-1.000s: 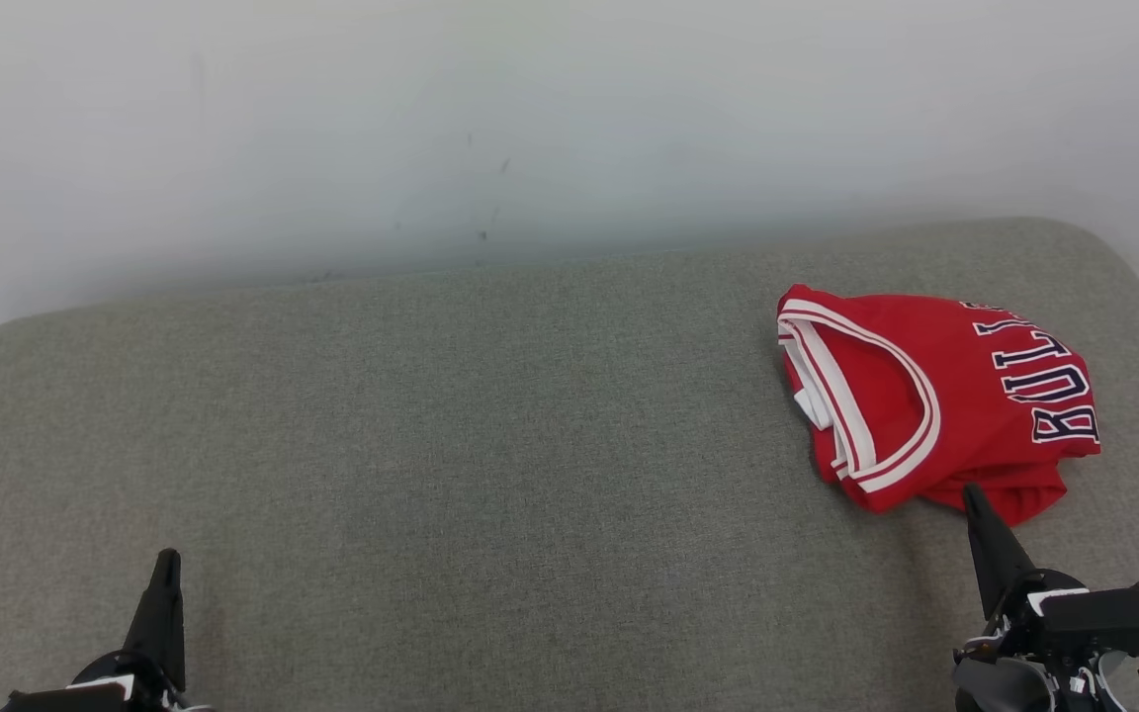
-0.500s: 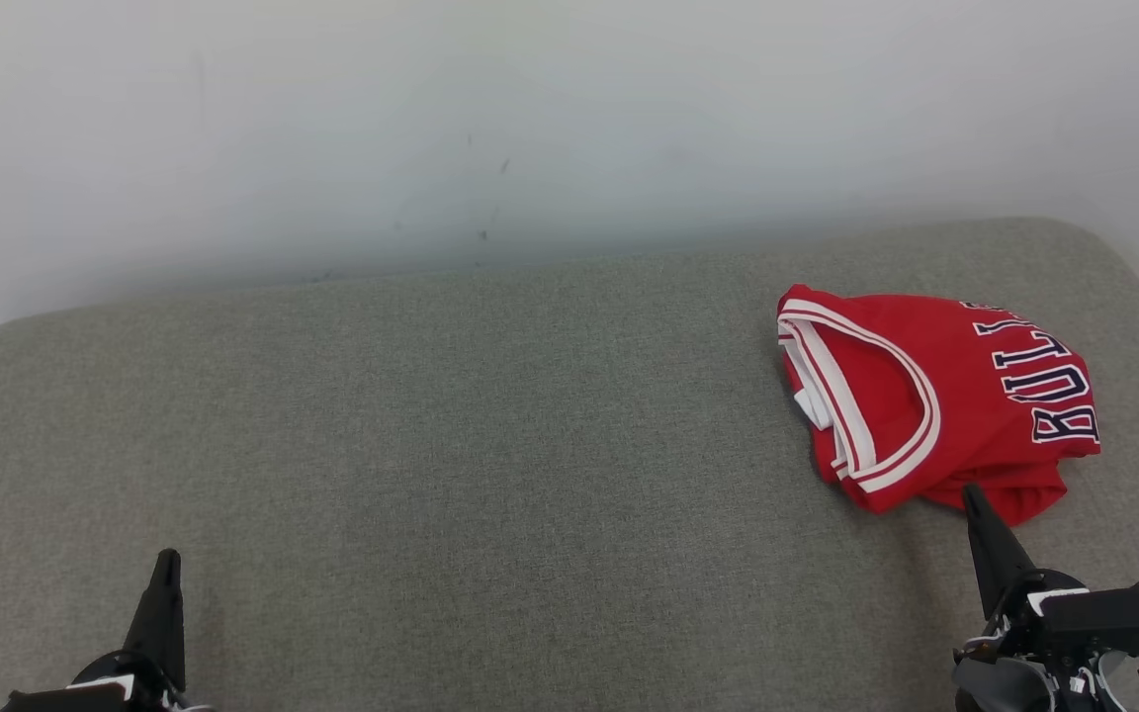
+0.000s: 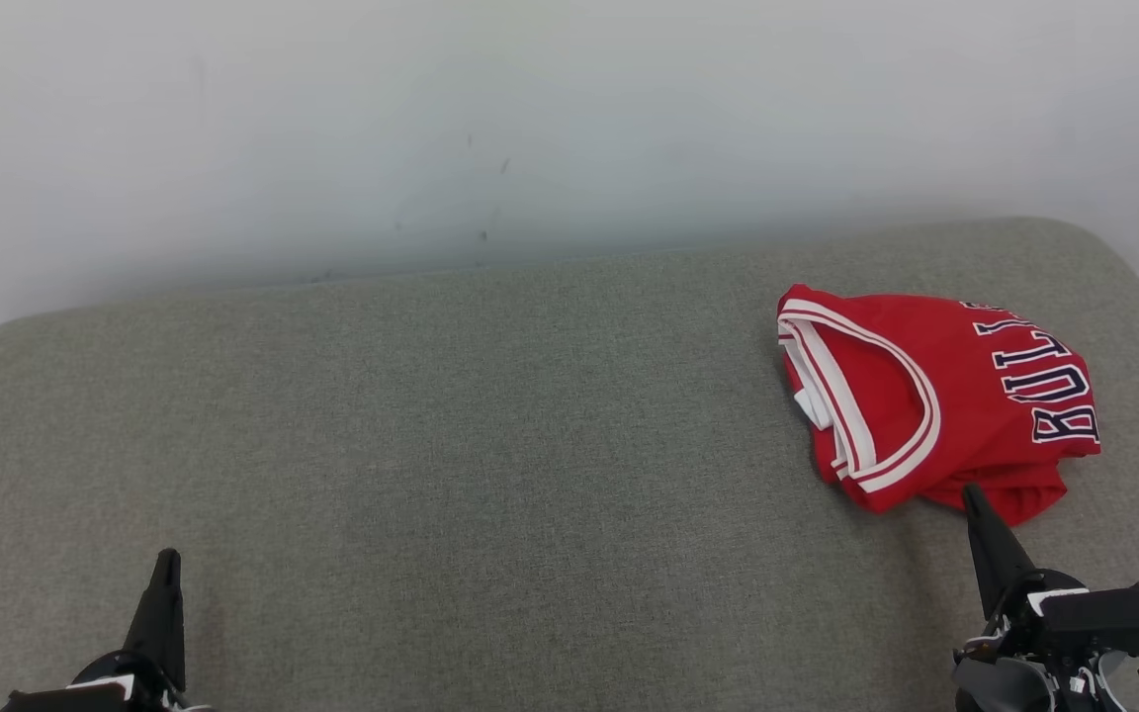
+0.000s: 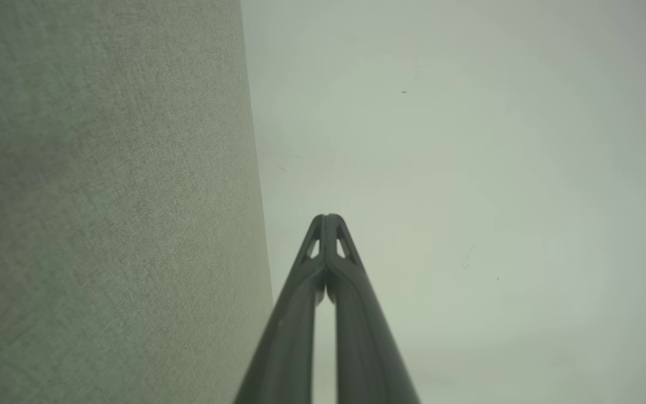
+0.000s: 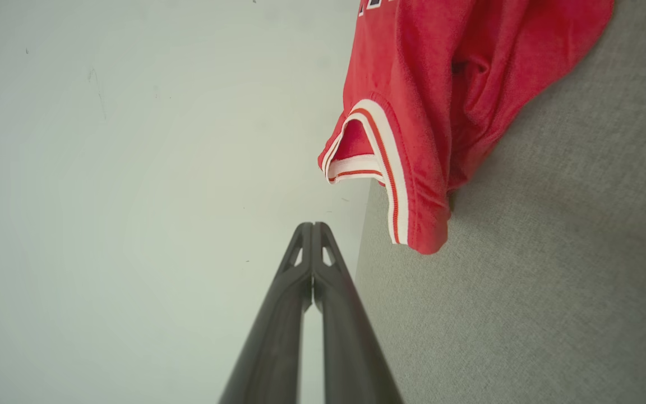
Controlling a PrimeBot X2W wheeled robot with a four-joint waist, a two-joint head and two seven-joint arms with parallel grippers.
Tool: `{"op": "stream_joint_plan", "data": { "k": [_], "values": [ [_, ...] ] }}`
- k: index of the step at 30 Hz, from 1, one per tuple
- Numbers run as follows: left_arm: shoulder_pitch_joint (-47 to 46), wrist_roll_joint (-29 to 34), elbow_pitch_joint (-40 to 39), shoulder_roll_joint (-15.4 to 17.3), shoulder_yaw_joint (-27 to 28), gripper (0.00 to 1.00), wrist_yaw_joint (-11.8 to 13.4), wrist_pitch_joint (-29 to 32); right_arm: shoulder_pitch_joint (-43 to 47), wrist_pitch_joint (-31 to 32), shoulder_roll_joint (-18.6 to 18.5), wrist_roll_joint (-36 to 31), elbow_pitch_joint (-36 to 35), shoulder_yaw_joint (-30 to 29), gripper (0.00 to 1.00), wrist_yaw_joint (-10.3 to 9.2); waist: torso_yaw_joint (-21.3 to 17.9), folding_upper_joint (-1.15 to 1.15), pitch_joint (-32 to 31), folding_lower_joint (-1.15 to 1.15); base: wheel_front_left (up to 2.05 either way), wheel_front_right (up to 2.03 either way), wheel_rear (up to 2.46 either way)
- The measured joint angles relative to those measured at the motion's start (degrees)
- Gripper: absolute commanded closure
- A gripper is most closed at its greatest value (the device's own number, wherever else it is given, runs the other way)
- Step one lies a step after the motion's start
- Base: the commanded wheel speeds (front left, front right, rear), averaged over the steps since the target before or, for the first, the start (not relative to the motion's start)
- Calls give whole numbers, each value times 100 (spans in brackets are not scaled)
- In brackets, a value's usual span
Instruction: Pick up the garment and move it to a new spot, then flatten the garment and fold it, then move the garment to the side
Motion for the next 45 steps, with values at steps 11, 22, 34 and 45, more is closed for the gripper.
{"op": "stream_joint_plan", "data": {
  "k": [11, 22, 34, 45],
  "values": [
    [0, 0, -1, 0, 0, 100, 0, 0, 0, 0, 0, 0, 0, 0, 100, 0, 0, 0, 0, 0, 0, 0, 0],
    [0, 0, -1, 0, 0, 100, 0, 0, 0, 0, 0, 0, -1, 0, 100, 0, 0, 0, 1, 0, 0, 0, 0],
    [0, 0, -2, 0, 0, 100, 0, 0, 0, 0, 0, 0, -3, 0, 100, 0, 0, 0, 1, -1, 0, 0, 0],
    [0, 0, -2, 0, 0, 100, 0, 0, 0, 0, 0, 0, -4, 0, 100, 0, 0, 0, 1, -1, 0, 0, 0]
  ]
}}
